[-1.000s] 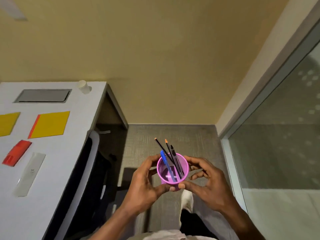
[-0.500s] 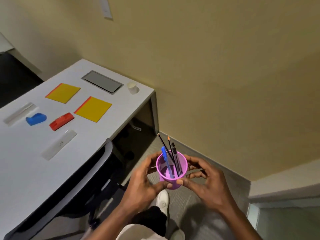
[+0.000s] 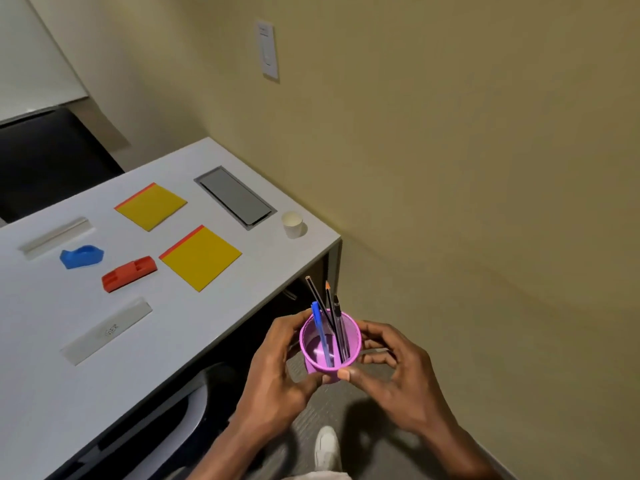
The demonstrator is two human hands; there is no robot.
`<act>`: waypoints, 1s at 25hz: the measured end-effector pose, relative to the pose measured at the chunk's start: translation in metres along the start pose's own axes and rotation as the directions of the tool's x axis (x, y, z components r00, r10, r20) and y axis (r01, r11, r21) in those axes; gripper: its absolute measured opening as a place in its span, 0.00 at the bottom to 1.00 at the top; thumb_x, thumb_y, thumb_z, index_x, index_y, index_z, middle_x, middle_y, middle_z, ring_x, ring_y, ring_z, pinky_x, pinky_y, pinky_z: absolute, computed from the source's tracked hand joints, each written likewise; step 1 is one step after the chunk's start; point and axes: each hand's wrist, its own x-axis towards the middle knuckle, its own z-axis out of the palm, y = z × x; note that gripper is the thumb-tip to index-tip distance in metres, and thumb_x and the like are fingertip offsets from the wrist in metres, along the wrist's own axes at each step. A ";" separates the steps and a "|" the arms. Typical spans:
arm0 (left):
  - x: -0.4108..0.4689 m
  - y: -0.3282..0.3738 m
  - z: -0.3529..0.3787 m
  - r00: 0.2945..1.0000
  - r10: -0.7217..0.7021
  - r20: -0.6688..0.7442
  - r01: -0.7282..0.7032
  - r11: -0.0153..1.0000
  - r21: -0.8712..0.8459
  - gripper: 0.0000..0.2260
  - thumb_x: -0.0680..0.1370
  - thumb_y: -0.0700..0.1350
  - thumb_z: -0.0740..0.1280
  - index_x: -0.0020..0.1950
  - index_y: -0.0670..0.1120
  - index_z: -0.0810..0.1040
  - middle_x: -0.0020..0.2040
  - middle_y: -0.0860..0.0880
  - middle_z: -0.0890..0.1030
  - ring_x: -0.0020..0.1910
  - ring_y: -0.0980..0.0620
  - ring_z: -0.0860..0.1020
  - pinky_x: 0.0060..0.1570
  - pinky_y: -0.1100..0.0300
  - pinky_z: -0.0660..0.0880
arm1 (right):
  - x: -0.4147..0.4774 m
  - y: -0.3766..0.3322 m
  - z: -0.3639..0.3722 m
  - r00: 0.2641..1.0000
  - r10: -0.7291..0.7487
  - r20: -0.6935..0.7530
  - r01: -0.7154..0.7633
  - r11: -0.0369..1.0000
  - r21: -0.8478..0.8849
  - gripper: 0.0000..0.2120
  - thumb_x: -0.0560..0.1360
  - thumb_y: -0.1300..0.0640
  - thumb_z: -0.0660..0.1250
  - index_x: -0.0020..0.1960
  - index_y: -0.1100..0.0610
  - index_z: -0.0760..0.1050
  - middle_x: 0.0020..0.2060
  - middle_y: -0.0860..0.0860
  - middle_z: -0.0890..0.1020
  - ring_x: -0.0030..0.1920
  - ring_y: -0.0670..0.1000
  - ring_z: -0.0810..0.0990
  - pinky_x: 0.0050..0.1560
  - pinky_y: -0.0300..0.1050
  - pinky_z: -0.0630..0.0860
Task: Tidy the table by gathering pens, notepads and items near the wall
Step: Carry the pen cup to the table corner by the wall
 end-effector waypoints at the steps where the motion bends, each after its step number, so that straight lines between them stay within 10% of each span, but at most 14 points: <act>1: 0.019 -0.002 -0.003 1.000 0.008 -0.025 -0.008 1.000 0.001 0.39 0.68 0.51 0.86 0.76 0.56 0.73 0.69 0.58 0.78 0.69 0.55 0.80 0.66 0.57 0.82 | 0.023 0.001 -0.002 1.000 -0.009 0.007 0.009 1.000 0.000 0.33 0.67 0.42 0.84 0.69 0.40 0.76 0.60 0.39 0.84 0.58 0.45 0.85 0.52 0.42 0.86; 10: 0.123 -0.022 -0.027 0.978 -0.074 -0.193 0.083 0.996 0.037 0.40 0.68 0.66 0.83 0.75 0.59 0.70 0.69 0.62 0.77 0.68 0.61 0.79 0.61 0.68 0.80 | 0.166 0.011 0.007 0.985 -0.030 0.173 0.015 0.996 0.089 0.35 0.66 0.45 0.85 0.69 0.42 0.75 0.60 0.39 0.84 0.58 0.45 0.85 0.53 0.39 0.85; 25: 0.323 -0.074 -0.048 0.855 -0.196 -0.481 0.297 0.944 0.143 0.40 0.68 0.56 0.86 0.77 0.58 0.72 0.67 0.63 0.77 0.62 0.67 0.77 0.59 0.71 0.75 | 0.417 0.041 0.022 0.933 -0.022 0.359 -0.024 0.992 0.121 0.36 0.67 0.44 0.83 0.71 0.49 0.75 0.60 0.44 0.85 0.59 0.46 0.85 0.60 0.48 0.84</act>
